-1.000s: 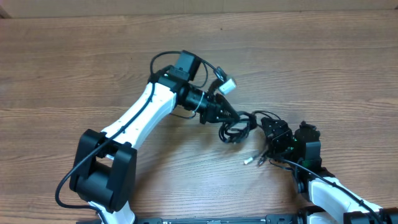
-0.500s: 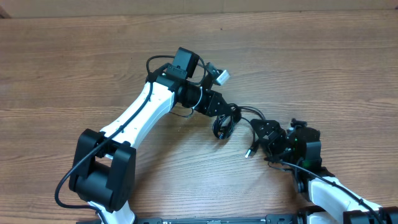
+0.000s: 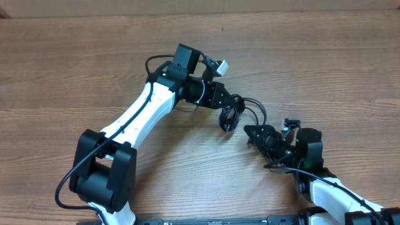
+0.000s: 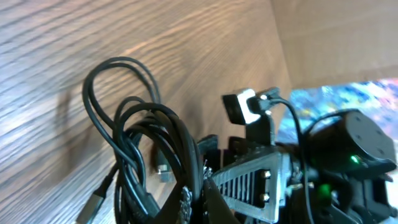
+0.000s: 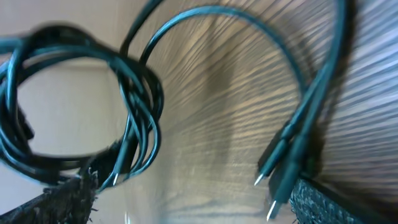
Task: Untangle cables
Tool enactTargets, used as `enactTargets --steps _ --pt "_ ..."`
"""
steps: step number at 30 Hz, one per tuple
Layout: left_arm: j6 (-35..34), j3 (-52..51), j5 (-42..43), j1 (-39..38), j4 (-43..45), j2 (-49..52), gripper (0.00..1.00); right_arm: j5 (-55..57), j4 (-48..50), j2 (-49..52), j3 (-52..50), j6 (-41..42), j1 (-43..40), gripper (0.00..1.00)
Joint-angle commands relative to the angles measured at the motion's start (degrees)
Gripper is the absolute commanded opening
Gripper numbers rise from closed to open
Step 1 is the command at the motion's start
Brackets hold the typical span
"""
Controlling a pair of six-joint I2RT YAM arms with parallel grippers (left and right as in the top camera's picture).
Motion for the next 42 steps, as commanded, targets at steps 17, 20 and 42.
enactTargets --steps 17,20,42 --pt "16.3 1.1 31.8 0.4 0.3 -1.7 0.04 -10.8 18.5 0.2 -0.3 -5.7 0.0 0.72" --pt "16.3 1.1 31.6 0.4 0.3 -1.7 0.04 -10.8 18.5 0.2 -0.3 -5.7 0.0 0.52" --pt "10.1 1.1 -6.7 0.4 -8.2 -1.7 0.21 -23.4 27.3 0.2 -0.3 -5.7 0.0 0.04"
